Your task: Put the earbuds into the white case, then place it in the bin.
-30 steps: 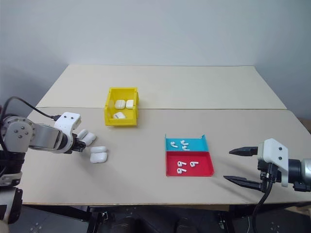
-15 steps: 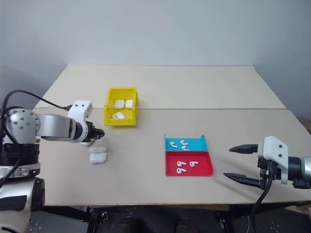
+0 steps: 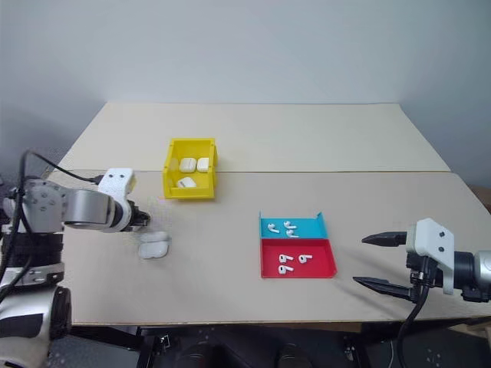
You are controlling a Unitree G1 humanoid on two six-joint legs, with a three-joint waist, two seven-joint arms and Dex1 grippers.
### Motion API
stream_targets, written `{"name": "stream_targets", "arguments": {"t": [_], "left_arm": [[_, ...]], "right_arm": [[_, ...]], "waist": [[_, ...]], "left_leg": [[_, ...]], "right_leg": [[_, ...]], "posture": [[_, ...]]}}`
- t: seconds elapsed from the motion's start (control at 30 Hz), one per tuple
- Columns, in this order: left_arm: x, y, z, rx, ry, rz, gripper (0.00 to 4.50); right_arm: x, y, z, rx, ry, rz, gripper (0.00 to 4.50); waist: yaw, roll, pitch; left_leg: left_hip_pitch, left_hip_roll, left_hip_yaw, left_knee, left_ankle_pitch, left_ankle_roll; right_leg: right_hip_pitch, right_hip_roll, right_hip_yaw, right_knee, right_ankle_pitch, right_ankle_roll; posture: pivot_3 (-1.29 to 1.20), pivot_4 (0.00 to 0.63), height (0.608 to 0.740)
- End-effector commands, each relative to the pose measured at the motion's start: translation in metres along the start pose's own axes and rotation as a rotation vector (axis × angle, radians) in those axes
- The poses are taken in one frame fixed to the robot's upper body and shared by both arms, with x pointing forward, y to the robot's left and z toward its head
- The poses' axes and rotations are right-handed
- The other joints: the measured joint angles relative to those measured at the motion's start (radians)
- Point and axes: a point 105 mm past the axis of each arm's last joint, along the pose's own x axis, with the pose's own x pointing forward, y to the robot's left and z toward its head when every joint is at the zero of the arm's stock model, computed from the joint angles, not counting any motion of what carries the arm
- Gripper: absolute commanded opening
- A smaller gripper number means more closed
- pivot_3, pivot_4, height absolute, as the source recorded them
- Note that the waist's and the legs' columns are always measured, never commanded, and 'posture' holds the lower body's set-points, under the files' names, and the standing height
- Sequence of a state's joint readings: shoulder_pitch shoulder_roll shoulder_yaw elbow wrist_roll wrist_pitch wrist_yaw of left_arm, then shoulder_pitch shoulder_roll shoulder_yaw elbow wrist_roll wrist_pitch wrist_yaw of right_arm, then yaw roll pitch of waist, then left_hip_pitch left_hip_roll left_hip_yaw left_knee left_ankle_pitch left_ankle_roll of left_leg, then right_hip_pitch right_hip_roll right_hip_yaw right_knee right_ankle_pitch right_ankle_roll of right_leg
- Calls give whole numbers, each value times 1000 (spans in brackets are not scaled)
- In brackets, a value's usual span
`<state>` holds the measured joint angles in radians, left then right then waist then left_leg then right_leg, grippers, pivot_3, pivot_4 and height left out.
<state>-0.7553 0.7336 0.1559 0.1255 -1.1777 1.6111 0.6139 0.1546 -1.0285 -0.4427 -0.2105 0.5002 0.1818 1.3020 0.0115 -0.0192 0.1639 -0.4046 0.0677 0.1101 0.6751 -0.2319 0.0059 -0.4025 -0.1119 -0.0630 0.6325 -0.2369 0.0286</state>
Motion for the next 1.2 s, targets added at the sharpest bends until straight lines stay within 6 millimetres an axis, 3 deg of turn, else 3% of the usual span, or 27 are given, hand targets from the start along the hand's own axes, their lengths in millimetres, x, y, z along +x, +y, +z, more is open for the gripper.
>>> {"name": "stream_targets", "arguments": {"t": [0.03, 0.23, 0.53, 0.77, 1.2], "left_arm": [[-3, 5, -6, 14, 7, -5, 1707], [-3, 12, -11, 28, 24, 8, 1707], [-18, -15, 3, 87, -16, -154, 1707], [-1, -8, -5, 54, 43, -93, 1707], [-2, 19, 1, 37, 12, 44, 1707]], "right_arm": [[1, -2, 7, -31, -20, -13, 4500], [4, -4, 7, -31, -26, -13, 4500], [3, -4, 6, -29, -23, -23, 4500], [4, -3, 5, -28, -20, -28, 4500], [5, -2, 5, -25, -26, -36, 4500]], "waist": [[1, 0, 0], [4, -1, 0], [3, -1, 0], [1, -1, 0], [1, -1, 0]], "left_leg": [[0, 0, 0, 0, 0, 0], [-1, 0, 0, 0, 0, 0], [-1, 0, 0, 0, 0, 0], [-1, 0, 0, 0, 0, 0], [-1, 0, 0, 0, 0, 0]], "right_leg": [[0, 0, 0, 0, 0, 0], [0, 0, -1, -1, 0, 0], [0, 0, -1, 0, 0, 0], [0, 0, -1, 0, 0, 0], [0, 0, -1, -1, 0, 0]], "posture": [[0, 150, 740], [0, 150, 740], [0, 150, 740], [0, 150, 740], [0, 150, 740]]}}
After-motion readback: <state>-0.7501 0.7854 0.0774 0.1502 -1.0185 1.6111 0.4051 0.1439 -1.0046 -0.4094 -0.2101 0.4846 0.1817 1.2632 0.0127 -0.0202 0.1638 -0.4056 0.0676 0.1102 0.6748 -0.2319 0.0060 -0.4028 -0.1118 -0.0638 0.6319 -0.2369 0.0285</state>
